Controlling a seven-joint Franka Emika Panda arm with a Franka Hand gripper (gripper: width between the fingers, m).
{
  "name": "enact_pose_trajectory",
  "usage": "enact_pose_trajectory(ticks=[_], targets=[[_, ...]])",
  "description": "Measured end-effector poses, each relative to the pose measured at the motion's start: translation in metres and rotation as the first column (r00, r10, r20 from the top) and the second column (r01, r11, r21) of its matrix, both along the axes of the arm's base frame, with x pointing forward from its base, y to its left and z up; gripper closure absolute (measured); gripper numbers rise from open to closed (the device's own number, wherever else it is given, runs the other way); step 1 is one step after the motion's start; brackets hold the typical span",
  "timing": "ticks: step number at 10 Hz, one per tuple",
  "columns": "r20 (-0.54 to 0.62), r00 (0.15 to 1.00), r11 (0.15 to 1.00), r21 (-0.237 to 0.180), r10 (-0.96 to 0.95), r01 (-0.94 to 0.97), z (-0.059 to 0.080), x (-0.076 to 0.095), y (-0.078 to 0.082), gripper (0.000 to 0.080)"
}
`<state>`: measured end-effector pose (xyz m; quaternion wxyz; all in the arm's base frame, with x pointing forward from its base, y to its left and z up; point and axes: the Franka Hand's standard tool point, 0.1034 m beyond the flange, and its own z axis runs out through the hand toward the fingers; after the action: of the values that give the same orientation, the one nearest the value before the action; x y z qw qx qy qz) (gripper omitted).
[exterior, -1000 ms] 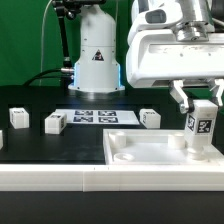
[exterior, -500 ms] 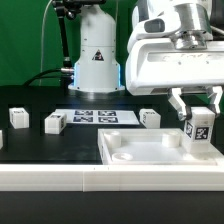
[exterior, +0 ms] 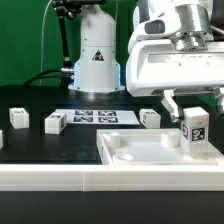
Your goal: Assemble one leg
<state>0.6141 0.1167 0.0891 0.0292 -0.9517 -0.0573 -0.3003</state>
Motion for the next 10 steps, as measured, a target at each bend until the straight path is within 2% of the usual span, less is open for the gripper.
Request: enact_pose_trajectory(ticks=[1,5,6,7,8,10], targets=[[0.000,1.000,1.000,0.000,0.000,0.000,0.000,0.000,0.000,0.0162],[-0.001,1.000,1.000,0.000,0.001,-0.001,0.002,0.000,0.000,0.0151],[-0.024,1.000,1.000,-0.008,0.017,-0.017,0.010,0.001,-0.001,0.0151],[-0.031,0.999,1.000,-0.007,0.024,-0.024,0.027,0.004,-0.001,0.0151],[-0.023,0.999,0.999,-0.014,0.032,-0.033,0.035,0.007,-0.004,0.0151],[-0.044,0.998,0.999,-0.014,0.034,-0.035,0.031,0.005,-0.003,0.0151]])
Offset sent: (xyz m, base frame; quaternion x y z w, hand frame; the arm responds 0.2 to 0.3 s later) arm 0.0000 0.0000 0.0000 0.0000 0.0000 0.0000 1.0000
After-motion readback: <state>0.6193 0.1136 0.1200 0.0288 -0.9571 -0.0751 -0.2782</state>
